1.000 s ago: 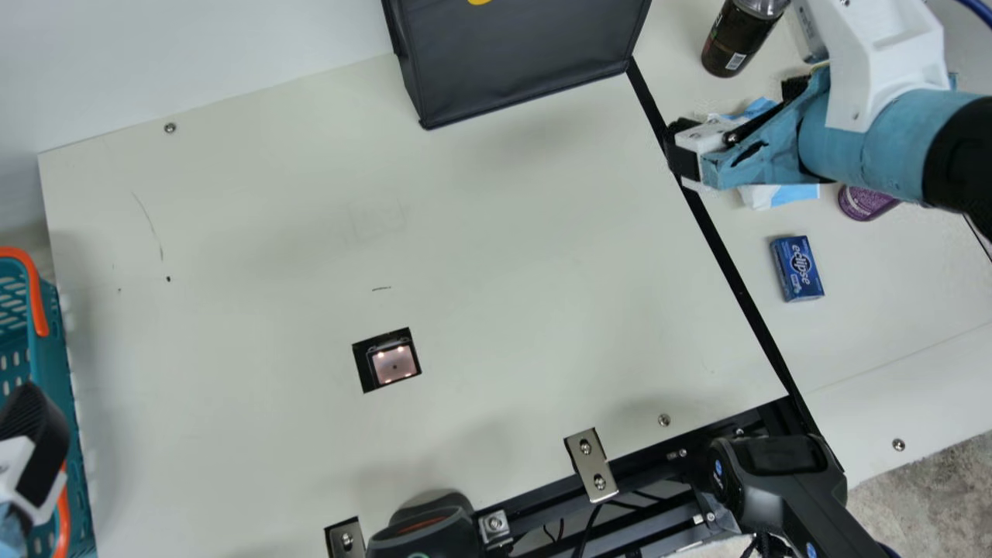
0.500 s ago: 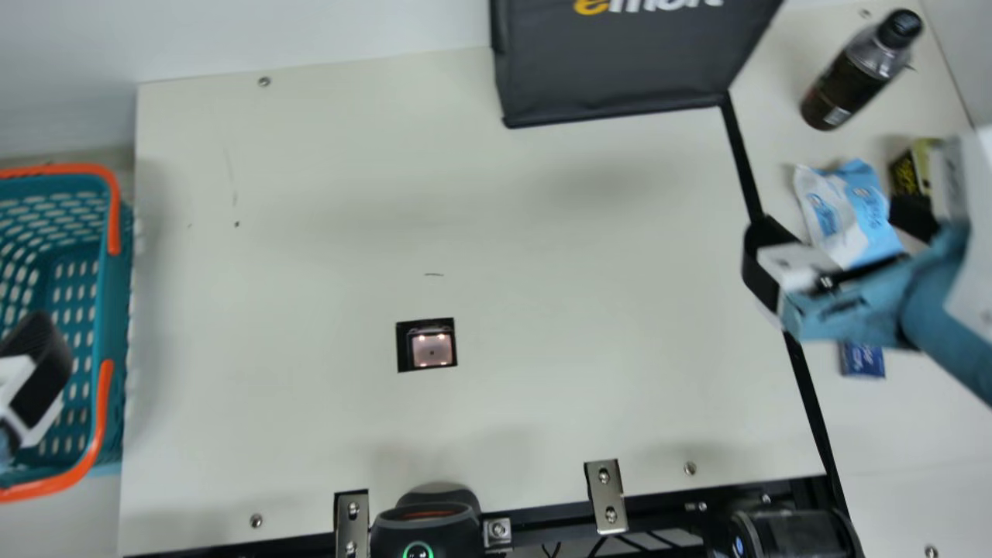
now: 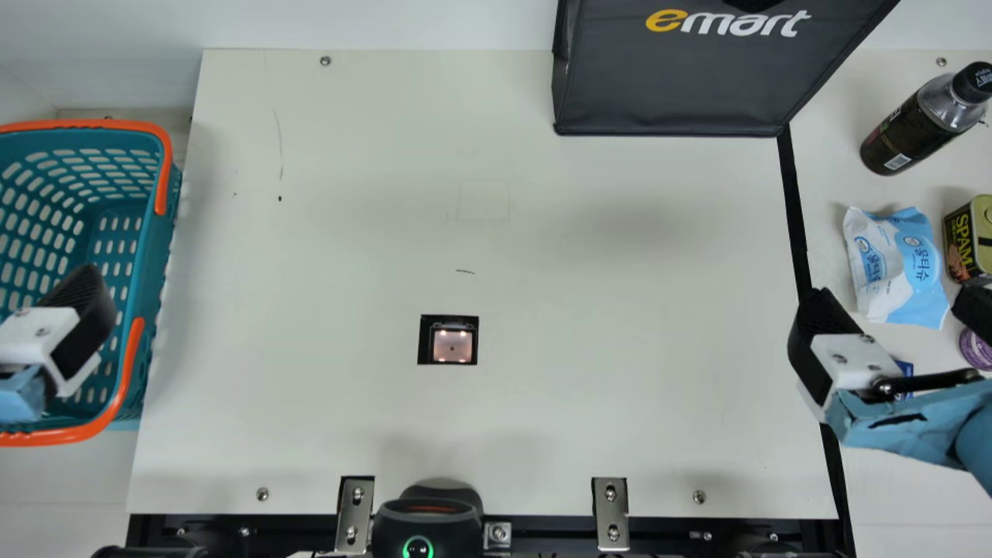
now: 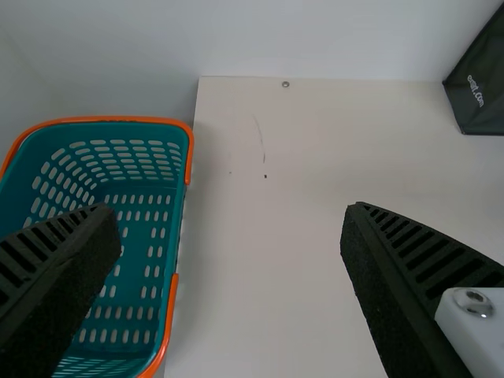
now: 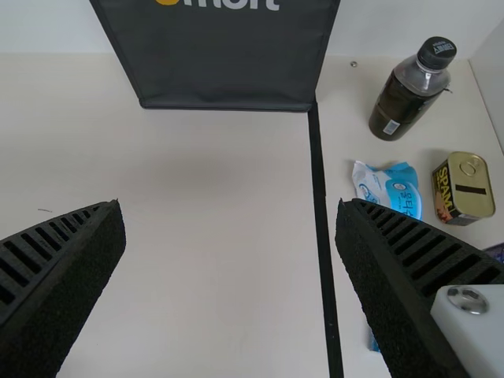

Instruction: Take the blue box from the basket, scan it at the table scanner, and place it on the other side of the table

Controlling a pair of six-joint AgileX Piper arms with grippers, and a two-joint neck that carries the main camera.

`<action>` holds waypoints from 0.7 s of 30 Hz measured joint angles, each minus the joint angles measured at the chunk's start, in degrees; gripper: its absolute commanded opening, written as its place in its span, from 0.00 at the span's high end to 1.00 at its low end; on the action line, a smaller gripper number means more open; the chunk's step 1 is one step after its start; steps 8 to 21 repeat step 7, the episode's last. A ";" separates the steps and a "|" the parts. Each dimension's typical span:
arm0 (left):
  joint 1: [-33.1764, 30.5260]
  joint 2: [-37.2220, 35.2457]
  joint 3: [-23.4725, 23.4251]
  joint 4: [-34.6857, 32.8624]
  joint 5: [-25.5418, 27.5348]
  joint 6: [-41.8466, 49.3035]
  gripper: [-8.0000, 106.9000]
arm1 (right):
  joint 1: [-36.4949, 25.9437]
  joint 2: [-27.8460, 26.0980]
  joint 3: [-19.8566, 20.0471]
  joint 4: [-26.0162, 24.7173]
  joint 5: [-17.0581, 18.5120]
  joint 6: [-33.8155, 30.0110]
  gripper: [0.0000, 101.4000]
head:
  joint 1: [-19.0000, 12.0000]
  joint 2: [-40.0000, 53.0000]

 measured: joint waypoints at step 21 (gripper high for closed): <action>0.00 0.00 0.00 0.00 0.00 0.00 0.15 | 0.00 0.00 0.00 0.00 0.00 0.00 0.06 | 0.00 -0.09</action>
